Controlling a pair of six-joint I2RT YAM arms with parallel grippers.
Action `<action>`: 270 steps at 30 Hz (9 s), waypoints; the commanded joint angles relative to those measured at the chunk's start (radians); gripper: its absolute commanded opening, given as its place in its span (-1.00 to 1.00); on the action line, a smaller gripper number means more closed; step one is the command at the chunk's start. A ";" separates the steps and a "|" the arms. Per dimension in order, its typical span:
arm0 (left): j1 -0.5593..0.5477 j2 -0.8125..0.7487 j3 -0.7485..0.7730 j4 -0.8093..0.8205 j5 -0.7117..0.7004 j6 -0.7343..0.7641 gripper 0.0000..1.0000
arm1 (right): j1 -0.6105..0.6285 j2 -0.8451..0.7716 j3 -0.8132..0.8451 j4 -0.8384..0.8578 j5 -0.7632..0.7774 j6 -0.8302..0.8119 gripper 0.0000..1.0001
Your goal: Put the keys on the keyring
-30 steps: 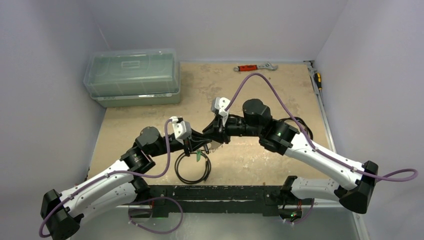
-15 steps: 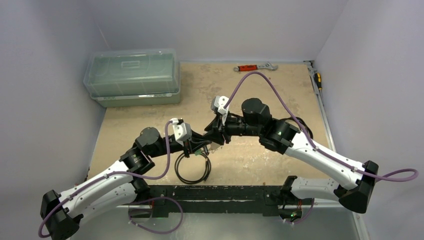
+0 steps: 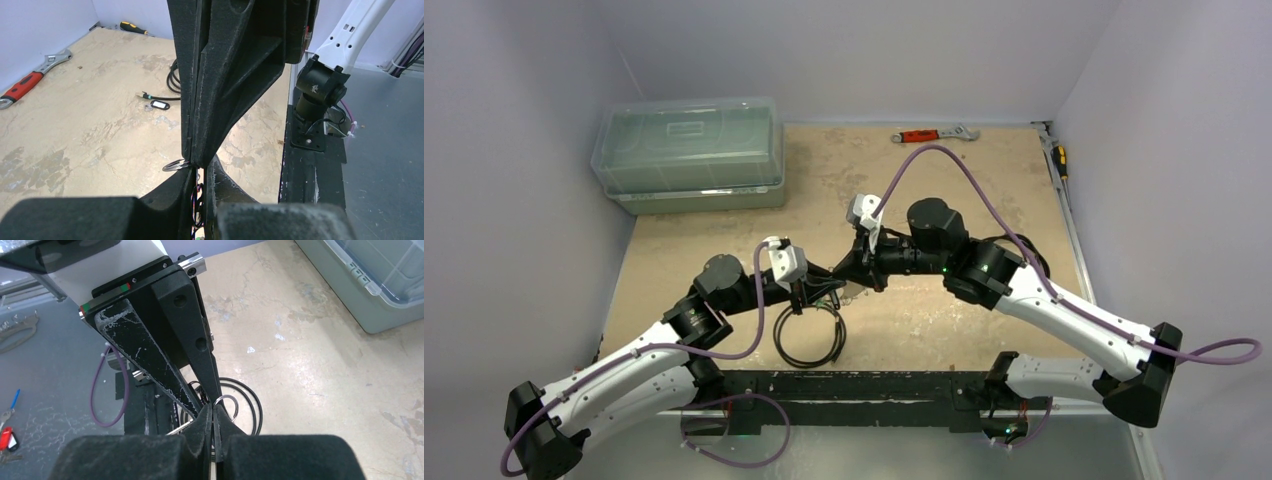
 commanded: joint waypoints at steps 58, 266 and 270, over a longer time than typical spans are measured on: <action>0.014 -0.046 0.130 -0.196 -0.467 0.183 0.02 | -0.187 0.276 -0.173 0.083 0.449 0.536 0.29; 0.000 -0.074 0.069 0.121 0.160 0.095 -1.00 | -0.014 -0.253 -0.270 0.451 -0.069 -0.104 -0.73; -0.001 -0.079 0.068 0.123 0.163 0.095 -1.00 | -0.014 -0.250 -0.271 0.444 -0.054 -0.106 -0.79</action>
